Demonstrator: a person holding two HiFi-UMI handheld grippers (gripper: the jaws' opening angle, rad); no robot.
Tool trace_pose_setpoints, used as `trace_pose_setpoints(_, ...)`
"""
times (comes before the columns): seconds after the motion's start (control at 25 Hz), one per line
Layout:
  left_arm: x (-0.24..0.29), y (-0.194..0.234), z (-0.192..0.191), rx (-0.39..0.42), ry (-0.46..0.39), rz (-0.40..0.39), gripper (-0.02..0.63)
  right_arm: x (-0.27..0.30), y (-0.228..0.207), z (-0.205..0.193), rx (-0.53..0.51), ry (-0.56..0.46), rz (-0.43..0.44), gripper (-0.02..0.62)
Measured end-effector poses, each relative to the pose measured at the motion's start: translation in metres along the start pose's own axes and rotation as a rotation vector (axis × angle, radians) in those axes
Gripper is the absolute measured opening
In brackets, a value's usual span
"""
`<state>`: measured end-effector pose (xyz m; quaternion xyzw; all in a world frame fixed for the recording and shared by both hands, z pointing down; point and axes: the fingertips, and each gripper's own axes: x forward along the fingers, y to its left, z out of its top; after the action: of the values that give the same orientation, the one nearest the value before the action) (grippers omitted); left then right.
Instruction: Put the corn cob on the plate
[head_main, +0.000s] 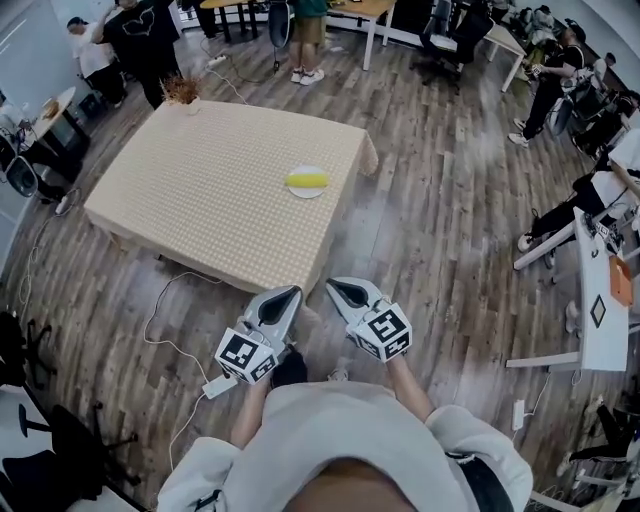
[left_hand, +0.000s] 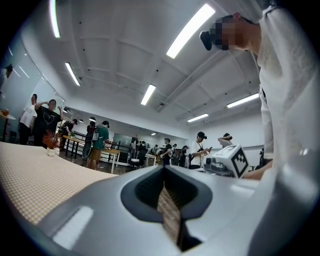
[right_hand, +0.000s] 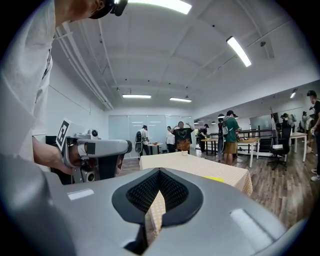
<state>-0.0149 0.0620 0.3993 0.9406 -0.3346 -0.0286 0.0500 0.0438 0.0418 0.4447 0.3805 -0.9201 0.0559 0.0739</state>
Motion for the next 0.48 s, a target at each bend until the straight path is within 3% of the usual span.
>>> trace_pose_setpoints(0.48,-0.018,-0.022,0.0,0.006,-0.023,0.03,0.008,-0.013,0.019,0.001,-0.04,-0.005,0.026,-0.003)
